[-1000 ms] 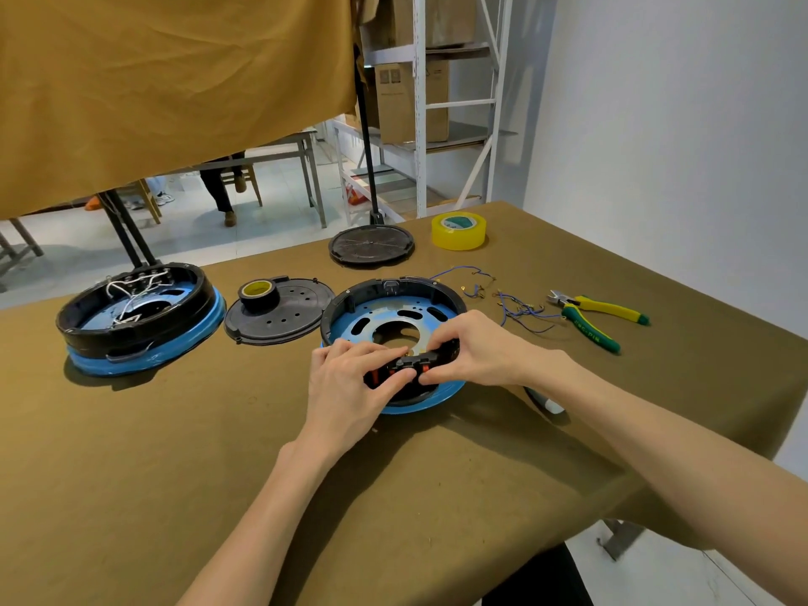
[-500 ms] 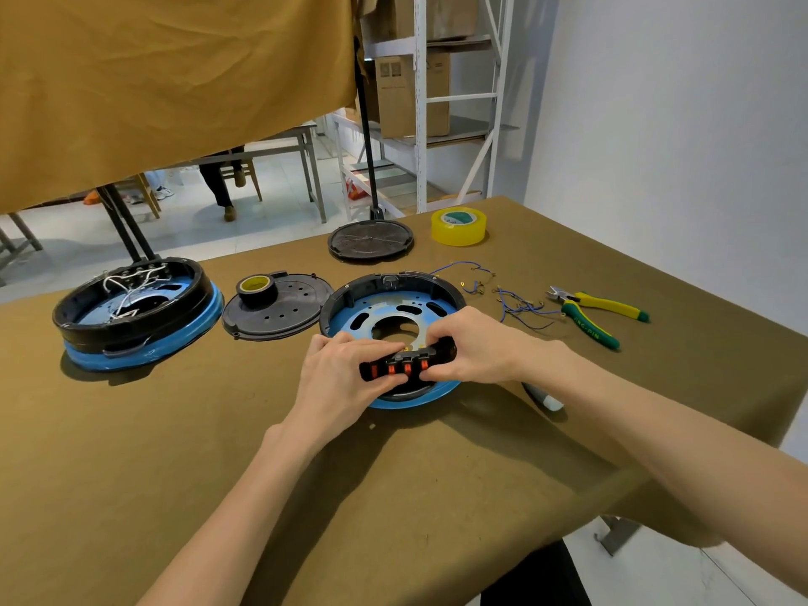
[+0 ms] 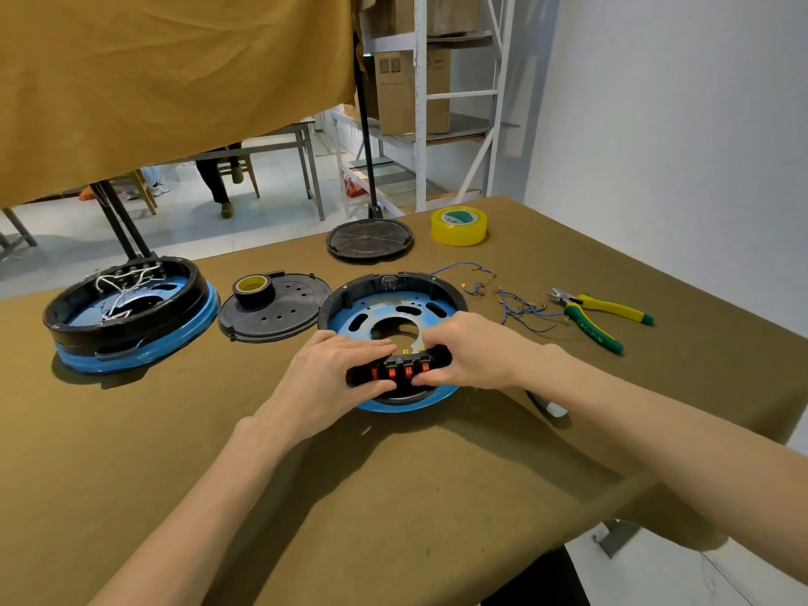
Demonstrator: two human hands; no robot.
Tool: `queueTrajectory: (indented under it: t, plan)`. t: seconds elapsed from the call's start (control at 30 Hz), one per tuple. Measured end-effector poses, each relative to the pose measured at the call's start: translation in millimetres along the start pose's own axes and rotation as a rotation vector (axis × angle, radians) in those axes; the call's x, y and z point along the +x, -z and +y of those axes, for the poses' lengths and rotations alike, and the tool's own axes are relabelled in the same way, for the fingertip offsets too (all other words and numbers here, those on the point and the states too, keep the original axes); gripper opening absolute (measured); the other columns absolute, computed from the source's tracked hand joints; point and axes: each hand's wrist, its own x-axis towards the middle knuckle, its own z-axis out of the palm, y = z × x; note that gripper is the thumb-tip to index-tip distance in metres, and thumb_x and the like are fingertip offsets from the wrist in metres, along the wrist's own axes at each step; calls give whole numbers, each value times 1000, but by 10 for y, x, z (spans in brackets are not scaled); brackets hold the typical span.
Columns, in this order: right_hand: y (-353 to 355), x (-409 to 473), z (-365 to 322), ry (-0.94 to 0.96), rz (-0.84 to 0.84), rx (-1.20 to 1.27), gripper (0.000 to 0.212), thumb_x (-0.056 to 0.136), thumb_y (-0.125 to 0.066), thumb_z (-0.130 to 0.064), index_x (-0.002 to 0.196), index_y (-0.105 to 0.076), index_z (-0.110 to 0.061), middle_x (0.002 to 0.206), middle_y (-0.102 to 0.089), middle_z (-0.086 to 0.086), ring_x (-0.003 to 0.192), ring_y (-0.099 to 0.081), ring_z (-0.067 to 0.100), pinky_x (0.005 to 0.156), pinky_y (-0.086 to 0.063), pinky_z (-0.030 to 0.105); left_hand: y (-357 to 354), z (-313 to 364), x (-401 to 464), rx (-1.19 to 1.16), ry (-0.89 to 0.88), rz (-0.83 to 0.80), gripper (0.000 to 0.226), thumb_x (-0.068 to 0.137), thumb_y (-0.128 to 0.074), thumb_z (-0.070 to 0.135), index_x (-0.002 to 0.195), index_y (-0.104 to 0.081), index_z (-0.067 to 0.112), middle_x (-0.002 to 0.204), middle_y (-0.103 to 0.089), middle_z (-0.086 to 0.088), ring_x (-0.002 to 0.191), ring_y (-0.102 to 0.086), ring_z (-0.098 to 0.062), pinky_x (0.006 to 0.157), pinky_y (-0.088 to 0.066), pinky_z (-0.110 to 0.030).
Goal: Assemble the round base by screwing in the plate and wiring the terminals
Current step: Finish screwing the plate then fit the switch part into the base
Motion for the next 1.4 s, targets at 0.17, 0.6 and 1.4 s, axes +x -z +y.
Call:
queueTrajectory:
  t: [0.17,0.6,1.4]
  plan:
    - [-44,43,12,-7,45,7,45,88,-71,-58,84,-63,-13,70,-60,2,60,-49,15,53,-34,26,12,-88,25,28,87,72,56,77,-77,56,126,-72,31,114,-75,12,119,-62,-9,128,-10,-48]
    - [-92,69,-32,-21,134,29,51,86,-72,-60,73,-60,-13,60,-54,0,53,-40,14,51,-28,22,4,-131,87,-15,54,30,64,77,-57,69,120,-76,26,106,-77,5,106,-68,-10,125,-21,-41]
    - [-181,21,-6,43,243,-82,54,81,-73,-63,71,-59,-12,62,-48,-3,59,-41,17,53,-22,18,-132,-90,11,169,-75,198,60,92,-53,69,114,-79,19,92,-79,2,87,-72,-10,123,-30,-45]
